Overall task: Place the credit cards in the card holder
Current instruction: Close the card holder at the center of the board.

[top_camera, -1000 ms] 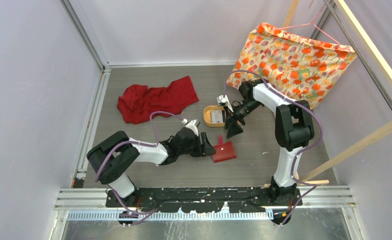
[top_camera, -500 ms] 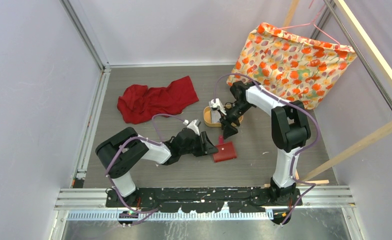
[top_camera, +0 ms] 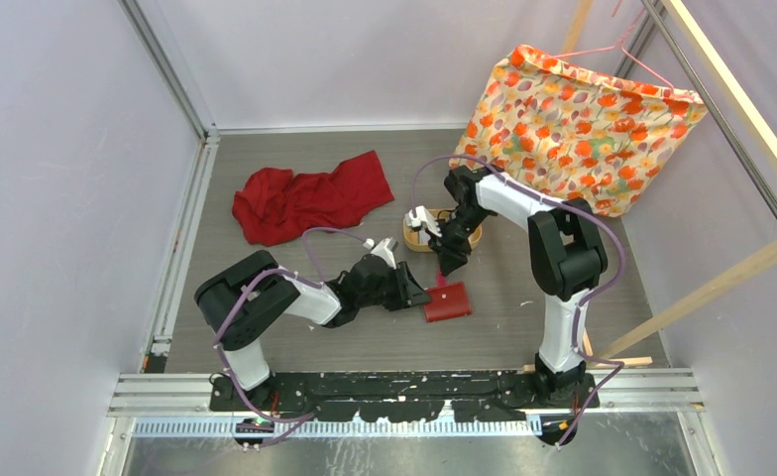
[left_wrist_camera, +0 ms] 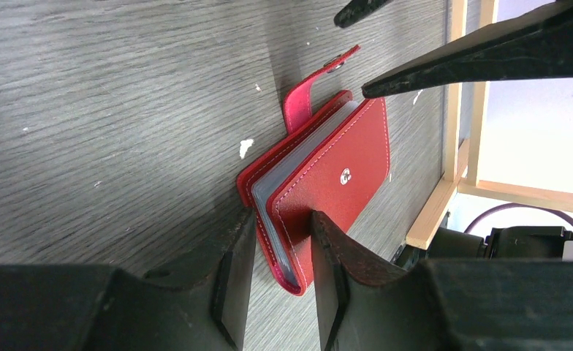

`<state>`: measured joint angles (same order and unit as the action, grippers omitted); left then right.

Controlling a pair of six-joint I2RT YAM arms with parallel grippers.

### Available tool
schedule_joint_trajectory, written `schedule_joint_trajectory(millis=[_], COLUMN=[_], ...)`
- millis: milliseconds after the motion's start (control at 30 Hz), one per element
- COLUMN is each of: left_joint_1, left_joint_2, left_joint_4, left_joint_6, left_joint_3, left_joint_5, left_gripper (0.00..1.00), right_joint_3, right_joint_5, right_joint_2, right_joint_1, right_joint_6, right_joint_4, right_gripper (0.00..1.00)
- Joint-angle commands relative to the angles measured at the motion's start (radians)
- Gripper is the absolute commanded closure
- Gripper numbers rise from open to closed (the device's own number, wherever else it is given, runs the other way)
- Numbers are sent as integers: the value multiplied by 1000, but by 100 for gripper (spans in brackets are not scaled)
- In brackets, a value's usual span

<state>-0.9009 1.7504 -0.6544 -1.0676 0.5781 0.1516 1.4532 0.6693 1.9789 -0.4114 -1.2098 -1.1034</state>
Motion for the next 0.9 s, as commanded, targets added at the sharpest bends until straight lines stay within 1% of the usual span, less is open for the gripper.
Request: schedule_joint_trajectory(millis=[0,200,633,700,800,867], left_joint_1=[-1,-1,-1,-1,-1,-1], left_joint_2=[32,32,37,37,38,40], left_joint_4=[84,87,86,84,85,85], left_joint_6=[17,17,17,17,19,18], left_joint_3=[-11,-12,-11,-11,-10,-10], left_joint_5=[-13,-16,-14,-14,-14,-13], left_gripper=[64,65,65,65,65,65], right_joint_3=[33,42,61,63,73,74], right_joint_5=[-15,-25,1,2,2,2], right_joint_2=[9,17,25,28,37,39], right_joint_1=[-14,-23,-22,-21,-21,-22], right_joint_6=[-51,-54,-55,-51,-48,-46], right_joint_4=[-53,-63,-98,-98,-106,-105], right_gripper=[64,73,74,75,80,81])
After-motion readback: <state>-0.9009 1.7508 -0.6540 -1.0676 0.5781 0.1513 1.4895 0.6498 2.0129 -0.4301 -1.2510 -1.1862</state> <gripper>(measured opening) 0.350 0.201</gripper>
